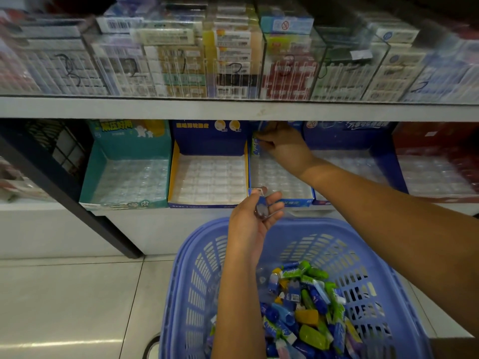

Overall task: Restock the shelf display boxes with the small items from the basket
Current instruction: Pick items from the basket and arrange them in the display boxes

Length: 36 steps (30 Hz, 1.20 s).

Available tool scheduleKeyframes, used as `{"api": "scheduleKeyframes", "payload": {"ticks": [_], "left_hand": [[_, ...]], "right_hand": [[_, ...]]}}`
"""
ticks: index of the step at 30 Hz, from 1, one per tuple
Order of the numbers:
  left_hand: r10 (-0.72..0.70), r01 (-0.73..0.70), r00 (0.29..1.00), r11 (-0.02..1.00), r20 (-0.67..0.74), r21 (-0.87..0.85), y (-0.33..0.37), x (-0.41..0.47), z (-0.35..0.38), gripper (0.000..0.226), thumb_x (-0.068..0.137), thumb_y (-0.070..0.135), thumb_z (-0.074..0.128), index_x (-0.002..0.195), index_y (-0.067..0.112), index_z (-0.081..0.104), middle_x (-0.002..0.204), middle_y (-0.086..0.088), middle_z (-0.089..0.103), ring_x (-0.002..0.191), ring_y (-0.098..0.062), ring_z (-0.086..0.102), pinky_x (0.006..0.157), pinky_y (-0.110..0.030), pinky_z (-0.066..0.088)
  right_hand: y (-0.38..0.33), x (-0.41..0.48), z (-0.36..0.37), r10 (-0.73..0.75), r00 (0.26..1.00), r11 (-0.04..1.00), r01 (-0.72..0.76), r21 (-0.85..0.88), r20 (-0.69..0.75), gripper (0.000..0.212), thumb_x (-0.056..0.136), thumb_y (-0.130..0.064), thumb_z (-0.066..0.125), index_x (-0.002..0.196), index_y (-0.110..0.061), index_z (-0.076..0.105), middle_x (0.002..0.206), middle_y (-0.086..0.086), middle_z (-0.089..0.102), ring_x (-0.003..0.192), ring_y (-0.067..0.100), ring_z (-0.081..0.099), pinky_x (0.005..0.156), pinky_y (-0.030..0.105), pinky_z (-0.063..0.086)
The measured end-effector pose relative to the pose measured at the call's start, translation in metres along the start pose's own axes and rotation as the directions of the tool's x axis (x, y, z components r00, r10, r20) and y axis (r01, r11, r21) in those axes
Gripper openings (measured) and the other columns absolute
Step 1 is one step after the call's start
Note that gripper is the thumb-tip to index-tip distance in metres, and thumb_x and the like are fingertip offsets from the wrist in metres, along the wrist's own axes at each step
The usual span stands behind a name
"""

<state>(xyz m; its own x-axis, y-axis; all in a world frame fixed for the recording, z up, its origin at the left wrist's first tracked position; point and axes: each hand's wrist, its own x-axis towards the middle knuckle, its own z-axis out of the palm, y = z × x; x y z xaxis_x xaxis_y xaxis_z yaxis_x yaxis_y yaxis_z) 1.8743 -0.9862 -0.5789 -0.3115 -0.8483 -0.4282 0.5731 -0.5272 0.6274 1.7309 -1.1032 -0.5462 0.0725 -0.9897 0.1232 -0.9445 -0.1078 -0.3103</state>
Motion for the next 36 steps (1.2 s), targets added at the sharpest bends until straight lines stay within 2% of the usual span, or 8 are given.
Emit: {"api": "scheduleKeyframes", "payload": {"ticks": [4, 9, 14, 19, 21, 24, 28, 36], "left_hand": [[-0.013, 0.013, 1.0, 1.0, 0.005, -0.02, 0.002, -0.004, 0.0, 0.032, 0.102, 0.027, 0.039, 0.107, 0.003, 0.059, 0.102, -0.019, 0.071, 0.078, -0.019, 0.071, 0.069, -0.025, 0.059], [-0.002, 0.002, 1.0, 1.0, 0.025, -0.018, 0.004, -0.012, 0.007, 0.035, 0.103, 0.03, 0.034, 0.107, 0.004, 0.057, 0.111, -0.02, 0.069, 0.104, -0.028, 0.068, 0.092, -0.038, 0.054], [0.007, -0.006, 0.998, 1.0, 0.065, -0.004, 0.004, -0.021, 0.014, 0.04, 0.103, 0.027, 0.034, 0.101, 0.001, 0.063, 0.094, -0.016, 0.069, 0.089, -0.025, 0.07, 0.09, -0.04, 0.054], [0.03, -0.039, 0.998, 0.984, 0.054, 0.171, 0.011, -0.032, 0.019, 0.046, 0.103, 0.036, 0.03, 0.105, 0.005, 0.064, 0.1, -0.014, 0.071, 0.097, -0.026, 0.068, 0.089, -0.036, 0.054], [0.249, -0.179, 0.966, 0.835, -0.068, 0.52, 0.015, -0.03, 0.014, 0.039, 0.102, 0.038, 0.034, 0.103, 0.013, 0.064, 0.098, -0.008, 0.072, 0.088, -0.015, 0.068, 0.075, -0.022, 0.053], [0.634, -0.286, 0.774, 0.338, 0.008, 0.897, 0.018, -0.026, -0.007, 0.029, 0.101, 0.031, 0.041, 0.117, 0.019, 0.062, 0.112, -0.003, 0.067, 0.09, -0.01, 0.06, 0.065, -0.011, 0.043], [0.487, -0.192, 0.858, 0.013, 0.161, 0.981, 0.008, -0.007, -0.035, 0.045, 0.099, 0.02, 0.045, 0.143, 0.012, 0.04, 0.154, -0.005, 0.031, 0.146, -0.022, 0.016, 0.114, -0.031, 0.024], [0.457, -0.201, 0.872, 0.007, 0.176, 0.98, 0.003, 0.002, -0.04, 0.061, 0.098, 0.023, 0.048, 0.15, 0.01, 0.021, 0.159, -0.001, 0.015, 0.147, -0.016, 0.004, 0.118, -0.024, 0.007]], "right_hand": [[-0.011, -0.029, -0.009, -0.032, 0.997, 0.996, 0.038, 0.079, -0.071, 0.049, 0.095, -0.022, 0.053, 0.142, -0.019, 0.04, 0.137, 0.009, 0.046, 0.106, 0.023, 0.056, 0.097, 0.027, 0.041], [-0.026, -0.102, -0.036, -0.189, 0.976, 0.933, 0.213, 0.29, -0.108, 0.029, 0.083, -0.035, 0.068, 0.108, -0.02, 0.069, 0.099, -0.005, 0.065, 0.084, 0.008, 0.063, 0.081, 0.025, 0.051], [-0.027, -0.151, -0.04, -0.318, 0.946, 0.93, 0.3, 0.213, 0.055, 0.043, 0.082, -0.029, 0.071, 0.124, -0.027, 0.059, 0.124, -0.012, 0.052, 0.11, 0.0, 0.052, 0.098, 0.015, 0.041], [-0.034, -0.147, -0.035, -0.292, 0.942, 0.926, 0.321, 0.197, -0.163, 0.027, 0.09, -0.018, 0.062, 0.116, -0.016, 0.064, 0.11, -0.007, 0.056, 0.096, 0.003, 0.053, 0.087, 0.009, 0.042], [-0.038, -0.131, -0.035, -0.229, 0.943, 0.931, 0.285, 0.23, -0.241, 0.024, 0.09, -0.021, 0.062, 0.114, -0.015, 0.063, 0.102, -0.009, 0.054, 0.09, 0.001, 0.051, 0.083, 0.008, 0.04], [-0.047, -0.093, -0.033, -0.087, 0.959, 0.931, 0.175, 0.321, -0.27, 0.026, 0.089, -0.022, 0.064, 0.114, -0.014, 0.059, 0.098, -0.002, 0.063, 0.088, 0.011, 0.06, 0.082, 0.022, 0.049], [-0.056, -0.034, -0.018, -0.062, 0.983, 0.959, 0.107, 0.261, -0.173, 0.027, 0.09, -0.017, 0.062, 0.114, -0.007, 0.061, 0.108, 0.01, 0.067, 0.098, 0.024, 0.063, 0.089, 0.032, 0.049], [-0.049, -0.002, 0.007, -0.085, 0.995, 0.996, 0.084, -0.026, -0.042, 0.026, 0.094, -0.015, 0.053, 0.115, -0.002, 0.058, 0.114, 0.016, 0.062, 0.106, 0.03, 0.056, 0.088, 0.035, 0.043]]}}
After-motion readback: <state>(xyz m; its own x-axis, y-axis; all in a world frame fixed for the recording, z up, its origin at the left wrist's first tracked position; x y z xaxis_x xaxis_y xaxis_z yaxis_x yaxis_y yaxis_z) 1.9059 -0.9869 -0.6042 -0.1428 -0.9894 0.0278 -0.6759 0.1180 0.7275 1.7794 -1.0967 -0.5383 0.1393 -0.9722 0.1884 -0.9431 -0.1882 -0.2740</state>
